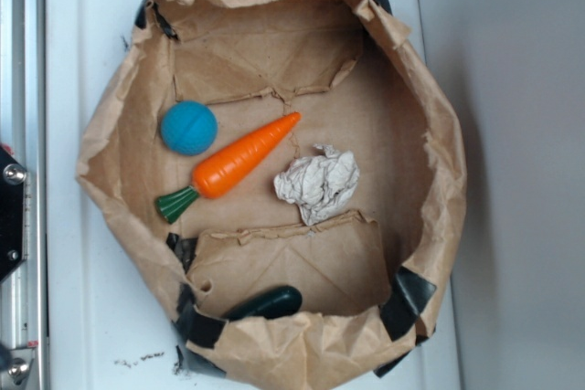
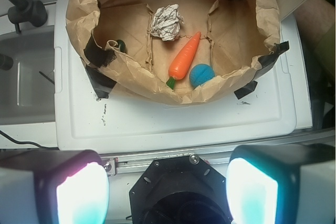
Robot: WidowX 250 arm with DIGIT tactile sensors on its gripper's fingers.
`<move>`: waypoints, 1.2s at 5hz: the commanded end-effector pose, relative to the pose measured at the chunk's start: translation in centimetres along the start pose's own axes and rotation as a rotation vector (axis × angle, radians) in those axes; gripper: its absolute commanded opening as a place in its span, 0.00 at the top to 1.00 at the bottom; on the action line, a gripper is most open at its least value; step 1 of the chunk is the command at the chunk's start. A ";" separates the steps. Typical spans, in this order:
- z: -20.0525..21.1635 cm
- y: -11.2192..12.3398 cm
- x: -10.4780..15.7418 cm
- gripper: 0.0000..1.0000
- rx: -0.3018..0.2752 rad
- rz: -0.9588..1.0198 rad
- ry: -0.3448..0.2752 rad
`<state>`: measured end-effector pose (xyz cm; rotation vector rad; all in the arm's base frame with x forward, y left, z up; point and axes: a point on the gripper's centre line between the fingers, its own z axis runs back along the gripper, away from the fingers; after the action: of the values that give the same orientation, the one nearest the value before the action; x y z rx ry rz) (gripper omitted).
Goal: Grab the plastic pickle.
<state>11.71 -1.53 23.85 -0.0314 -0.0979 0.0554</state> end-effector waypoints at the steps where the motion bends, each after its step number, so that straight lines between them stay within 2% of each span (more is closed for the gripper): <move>1: 0.0 0.0 0.0 0.00 0.000 0.000 0.000; 2: -1.0 -0.3 3.8 0.00 0.020 0.110 -0.006; 3: -3.1 0.7 6.5 0.00 0.009 0.230 0.031; 4: -5.1 2.2 8.5 0.00 -0.001 0.357 0.037; 5: -7.7 2.6 9.8 0.00 -0.074 0.500 -0.026; 6: -9.4 2.8 10.7 0.00 -0.141 0.577 -0.062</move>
<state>22.75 0.65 14.71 -0.1893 -0.1118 0.5976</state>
